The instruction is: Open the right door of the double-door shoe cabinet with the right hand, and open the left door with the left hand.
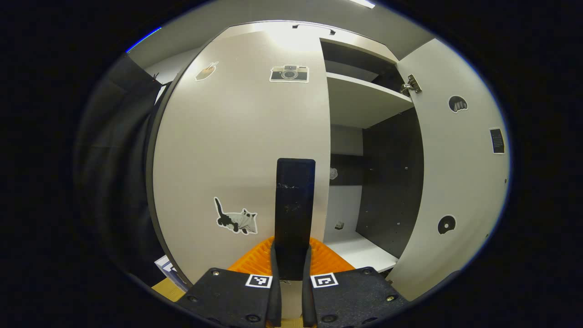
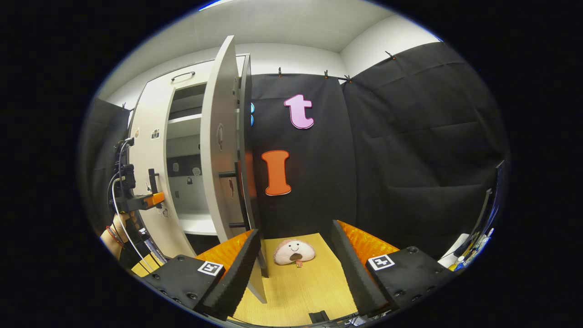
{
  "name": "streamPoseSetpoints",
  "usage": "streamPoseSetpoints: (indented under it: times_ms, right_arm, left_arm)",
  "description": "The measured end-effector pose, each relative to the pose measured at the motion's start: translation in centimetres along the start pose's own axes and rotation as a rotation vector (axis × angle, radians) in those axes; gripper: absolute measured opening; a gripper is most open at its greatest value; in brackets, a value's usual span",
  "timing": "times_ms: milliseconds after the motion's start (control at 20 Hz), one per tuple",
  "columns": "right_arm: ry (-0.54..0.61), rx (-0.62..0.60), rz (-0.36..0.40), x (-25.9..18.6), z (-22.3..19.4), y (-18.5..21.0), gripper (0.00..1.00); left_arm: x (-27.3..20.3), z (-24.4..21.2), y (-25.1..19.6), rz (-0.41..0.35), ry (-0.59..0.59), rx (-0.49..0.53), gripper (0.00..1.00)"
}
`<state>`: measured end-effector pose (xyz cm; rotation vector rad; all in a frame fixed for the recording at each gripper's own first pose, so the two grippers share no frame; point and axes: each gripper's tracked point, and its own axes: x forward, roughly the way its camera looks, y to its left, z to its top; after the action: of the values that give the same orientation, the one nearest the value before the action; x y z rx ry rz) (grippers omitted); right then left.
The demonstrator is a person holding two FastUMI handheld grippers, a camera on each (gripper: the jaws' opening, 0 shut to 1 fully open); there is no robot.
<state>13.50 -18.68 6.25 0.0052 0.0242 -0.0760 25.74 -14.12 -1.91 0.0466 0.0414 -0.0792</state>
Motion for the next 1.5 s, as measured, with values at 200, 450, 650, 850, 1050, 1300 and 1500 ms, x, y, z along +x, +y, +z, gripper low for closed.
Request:
streamPoseSetpoints:
  times_ms: [200,450,650,850,1050,1300,1500]
  right_arm:
    - [-0.022,-0.008,0.017,-2.1,0.6,2.4,0.93]
    - [-0.025,-0.013,0.031,-4.1,0.4,5.1,1.00]
    - [-0.031,-0.012,0.031,-5.6,0.4,6.8,1.00]
    - [-0.040,-0.018,0.026,-6.8,0.4,8.6,1.00]
    - [-0.034,-0.009,0.020,-7.9,-0.1,10.7,1.00]
    - [-0.044,-0.007,-0.016,-9.3,-0.4,12.8,1.00]
    - [-0.055,0.015,-0.046,-11.5,-0.7,14.5,0.99]
  left_arm:
    - [-3.0,0.0,0.9,-0.025,0.015,0.004,0.17]
    - [-5.4,-0.4,1.9,-0.051,0.013,0.005,0.17]
    - [-6.3,-0.1,2.9,-0.067,0.006,-0.003,0.15]
    - [-7.6,-0.2,3.9,-0.089,0.004,-0.006,0.11]
    - [-9.2,-0.4,4.9,-0.119,-0.005,-0.021,0.11]
    - [-10.9,-0.7,6.5,-0.152,-0.025,-0.013,0.10]
    - [-13.0,-0.6,8.5,-0.182,-0.028,-0.019,0.11]
